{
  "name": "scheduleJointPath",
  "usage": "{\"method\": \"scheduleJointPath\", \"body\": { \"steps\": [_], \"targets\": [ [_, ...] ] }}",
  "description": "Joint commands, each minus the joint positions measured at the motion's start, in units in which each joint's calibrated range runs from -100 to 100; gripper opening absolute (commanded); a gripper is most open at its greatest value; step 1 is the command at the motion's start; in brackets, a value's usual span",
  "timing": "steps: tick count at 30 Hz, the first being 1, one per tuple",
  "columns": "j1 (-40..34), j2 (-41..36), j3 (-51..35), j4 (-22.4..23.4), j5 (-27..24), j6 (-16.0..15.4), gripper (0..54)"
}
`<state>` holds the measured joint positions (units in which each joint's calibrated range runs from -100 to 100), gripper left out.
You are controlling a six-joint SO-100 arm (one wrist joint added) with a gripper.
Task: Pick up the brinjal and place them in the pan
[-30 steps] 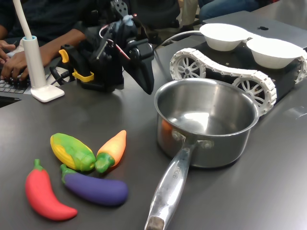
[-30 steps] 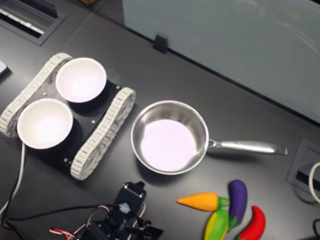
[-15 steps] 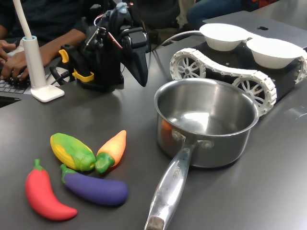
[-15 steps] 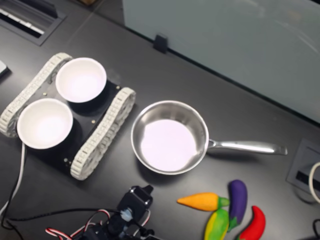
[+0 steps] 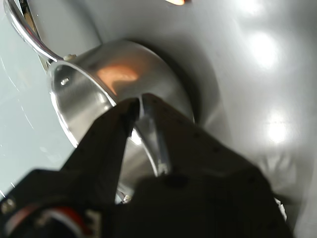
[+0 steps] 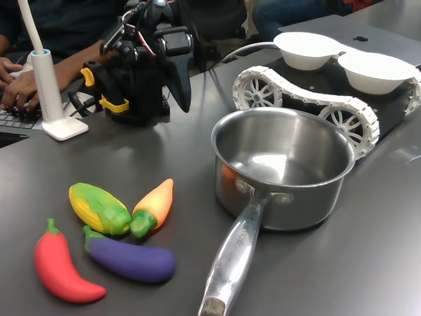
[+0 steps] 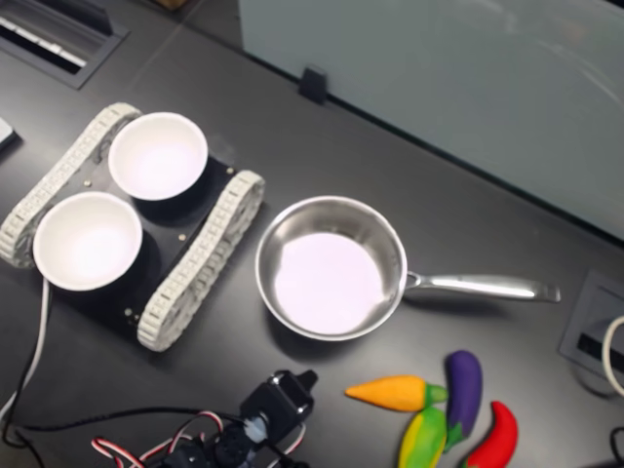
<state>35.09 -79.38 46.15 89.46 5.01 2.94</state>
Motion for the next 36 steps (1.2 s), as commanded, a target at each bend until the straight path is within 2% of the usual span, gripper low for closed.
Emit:
{"method": "scheduleJointPath", "body": {
  "steps": [1,9,21,36],
  "targets": [
    [2.2,4.1,-5.6,-5.4,-0.5,1.1,0.1],
    [8.8,9.7,-5.8,-12.1,0.3,1.3,0.1],
    [13.9,15.5,-8.8,-16.5,1.8,1.3,0.8],
    [20.0,19.5,-7.5,-23.5,2.7,1.2,2.7]
  ]
}}
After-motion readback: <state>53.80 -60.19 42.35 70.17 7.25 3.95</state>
